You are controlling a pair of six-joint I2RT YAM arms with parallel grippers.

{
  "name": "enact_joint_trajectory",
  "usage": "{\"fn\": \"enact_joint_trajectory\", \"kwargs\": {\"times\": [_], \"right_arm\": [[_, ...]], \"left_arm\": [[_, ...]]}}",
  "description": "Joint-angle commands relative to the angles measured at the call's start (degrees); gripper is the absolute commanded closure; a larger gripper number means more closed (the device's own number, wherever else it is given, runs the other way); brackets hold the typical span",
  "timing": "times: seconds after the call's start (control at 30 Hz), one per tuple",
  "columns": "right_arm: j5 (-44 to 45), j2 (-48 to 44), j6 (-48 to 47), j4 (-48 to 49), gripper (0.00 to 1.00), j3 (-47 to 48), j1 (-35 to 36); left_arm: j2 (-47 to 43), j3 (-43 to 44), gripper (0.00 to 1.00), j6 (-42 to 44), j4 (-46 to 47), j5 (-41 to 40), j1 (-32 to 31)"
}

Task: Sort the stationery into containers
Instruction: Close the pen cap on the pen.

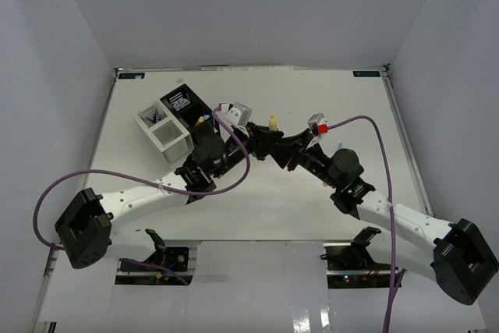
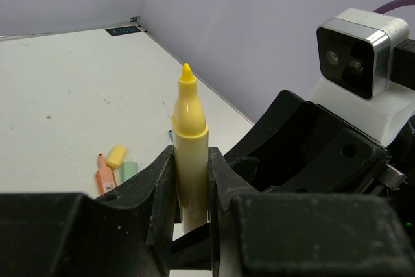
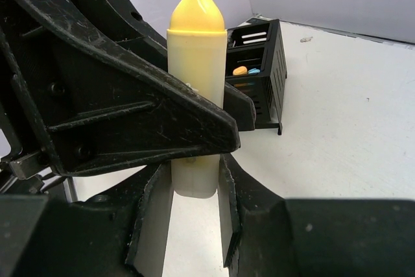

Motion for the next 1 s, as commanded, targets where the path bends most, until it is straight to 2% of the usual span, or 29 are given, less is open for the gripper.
{"fn": "enact_joint_trajectory", "kwargs": {"times": [0.0,0.07,0.13,0.17,0.27,0.3,0.37,0.5,0.67,0.77,0.9,0.97], "right_arm": [[-0.19,-0.87,-0.52,3.44,0.91,0.39,0.41],[-0.02,-1.13,-0.87,2.91,0.84,0.21,0.41],[-0.02,-1.22,-0.87,2.73,0.72,-0.05,0.41],[-0.1,-1.22,-0.87,2.65,0.63,-0.14,0.5],[0.07,-1.31,-0.96,2.21,0.51,-0.75,0.41],[0.59,-1.66,-1.22,1.51,0.38,-1.1,0.5],[0.77,-2.01,-1.57,1.15,0.36,-1.37,0.41],[1.83,-2.98,-2.71,-1.38,0.21,-1.63,0.41],[4.28,-6.4,-6.58,-9.9,0.1,-1.81,0.5],[13.31,-8.86,-8.08,-19.22,0.02,-1.55,0.5],[24.56,-9.14,-13.51,-30.91,0.08,2.39,0.06],[26.69,-7.12,-15.45,-36.36,0.09,4.42,-0.38]], "left_arm": [[-0.74,0.76,0.87,-0.11,1.35,1.54,-0.16],[-1.18,0.49,0.9,0.24,1.01,1.54,-0.16],[-1.62,0.23,0.93,0.42,0.74,0.84,-0.16],[-1.79,-0.12,0.97,0.68,0.57,0.22,-0.16],[-2.23,-0.65,1.0,0.86,0.04,-0.31,-0.16],[-2.5,-1.09,1.0,1.29,-0.31,-0.48,-0.16],[-2.67,-1.18,1.0,1.3,-0.49,-0.57,-0.16],[-3.11,-1.44,1.0,1.82,-1.1,-0.66,-0.16],[-4.08,-1.09,1.0,3.93,-4.61,-2.76,-0.07],[-4.43,1.18,1.0,5.51,-11.63,-7.4,0.01],[-4.08,5.49,1.0,6.92,-21.92,-10.06,1.59],[-3.99,7.95,1.0,6.92,-27.81,-10.07,3.34]]}}
